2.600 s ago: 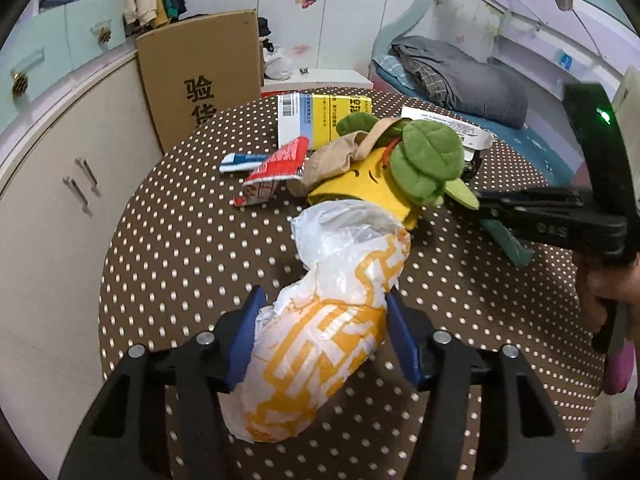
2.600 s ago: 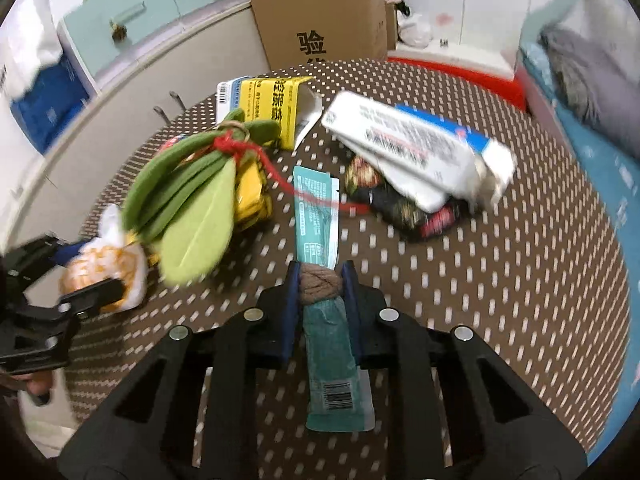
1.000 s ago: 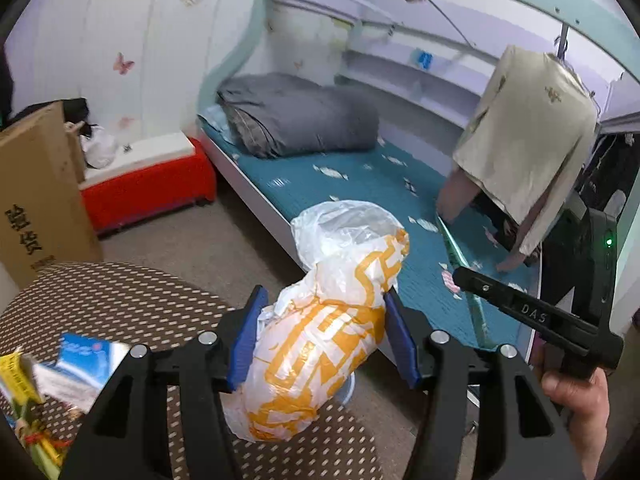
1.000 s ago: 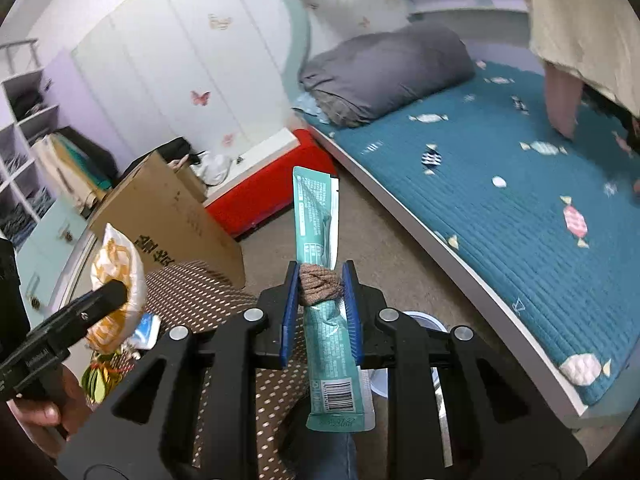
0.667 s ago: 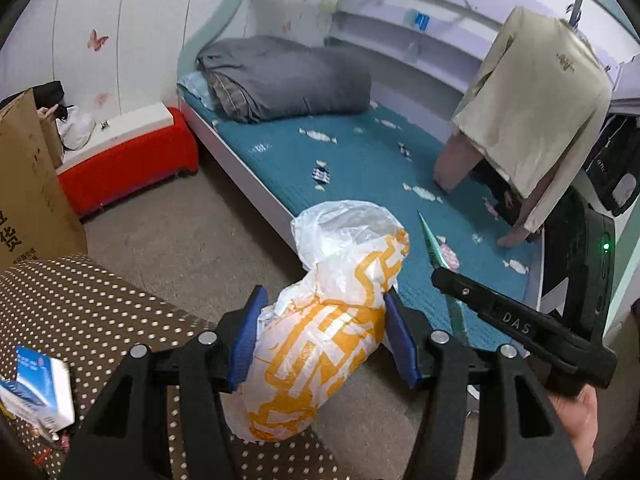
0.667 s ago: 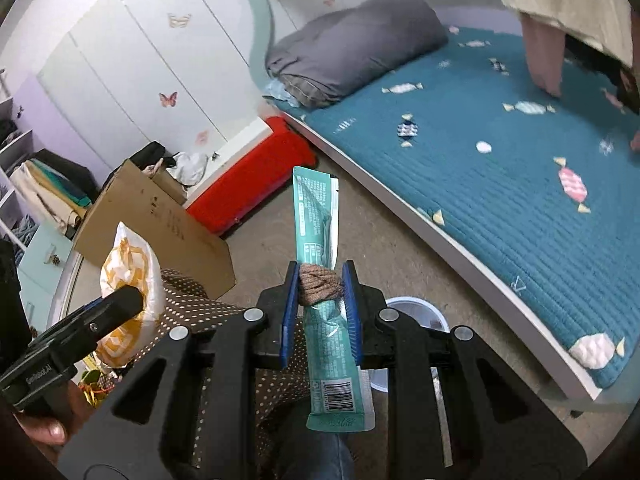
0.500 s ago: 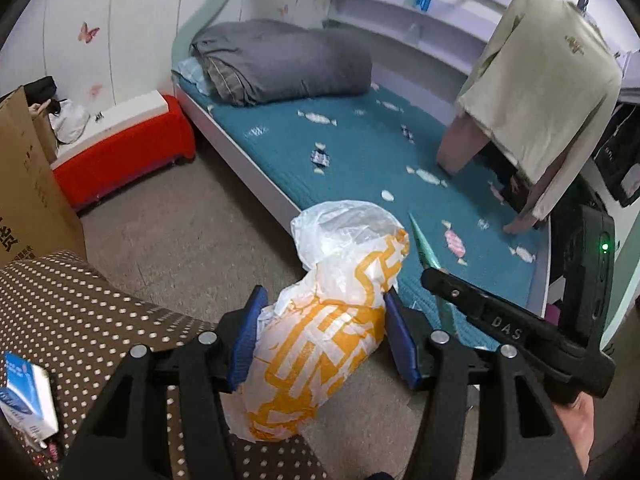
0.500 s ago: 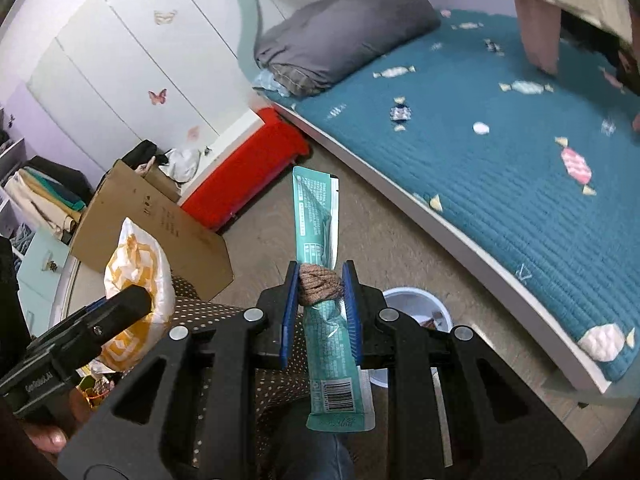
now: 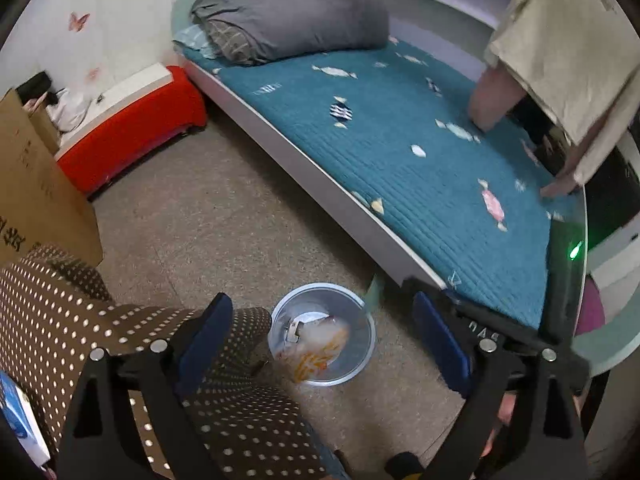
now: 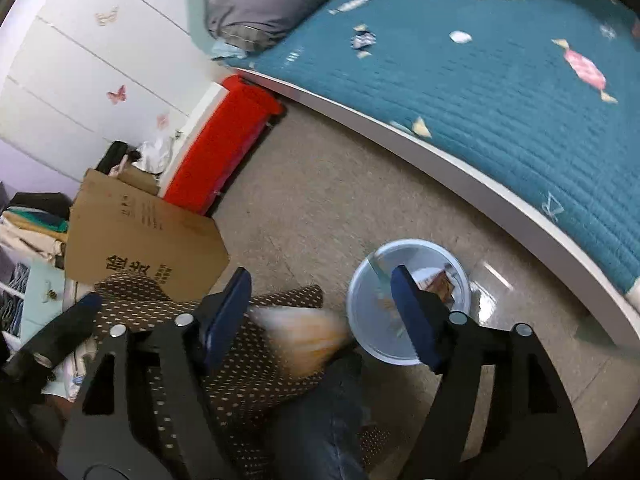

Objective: Collect trash
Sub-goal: 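Carry the wrapper and plastic bag to the trash bin and release both, then move both tools back over the table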

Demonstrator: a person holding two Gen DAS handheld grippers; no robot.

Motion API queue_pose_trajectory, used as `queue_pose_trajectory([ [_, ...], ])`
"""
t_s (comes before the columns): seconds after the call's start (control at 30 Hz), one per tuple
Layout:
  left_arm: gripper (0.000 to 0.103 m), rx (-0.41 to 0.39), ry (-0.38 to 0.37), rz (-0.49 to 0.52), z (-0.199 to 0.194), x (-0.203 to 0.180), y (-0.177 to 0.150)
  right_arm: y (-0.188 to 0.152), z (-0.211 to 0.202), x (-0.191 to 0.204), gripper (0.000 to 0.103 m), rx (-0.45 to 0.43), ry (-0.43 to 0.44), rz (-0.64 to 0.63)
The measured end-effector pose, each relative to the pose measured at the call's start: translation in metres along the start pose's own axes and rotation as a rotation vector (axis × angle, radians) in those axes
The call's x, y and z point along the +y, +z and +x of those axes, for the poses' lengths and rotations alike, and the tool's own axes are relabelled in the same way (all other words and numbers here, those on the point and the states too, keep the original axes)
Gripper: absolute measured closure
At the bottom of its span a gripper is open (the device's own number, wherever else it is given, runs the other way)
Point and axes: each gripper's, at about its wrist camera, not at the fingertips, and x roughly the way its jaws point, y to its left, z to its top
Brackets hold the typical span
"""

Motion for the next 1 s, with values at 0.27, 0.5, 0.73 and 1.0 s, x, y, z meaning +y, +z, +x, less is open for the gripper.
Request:
queue_pose_trajectory([
  [0.27,0.011,-0.115,0.022,-0.039,-0.044,0.016,-0.005,-0.011,-0.025,0.014,0.006,-0.044,-0.051,-0.016],
  [0.5,0.011,-0.219,0.043,-0.016,-0.089,0.014,-0.015,-0.014,-0.058,0.044,0.006,-0.101,-0.033,-0.069],
  [0.73,0.009,-0.324,0.068,0.001,-0.133,0.013,-0.026,-0.021,-0.095,0.080,0.006,-0.168,-0.015,-0.134],
  [1.0,0.009,-0.397,0.085,-0.008,-0.173,0.025,-0.043,-0.033,-0.128,0.124,0.006,-0.216,0.025,-0.221],
])
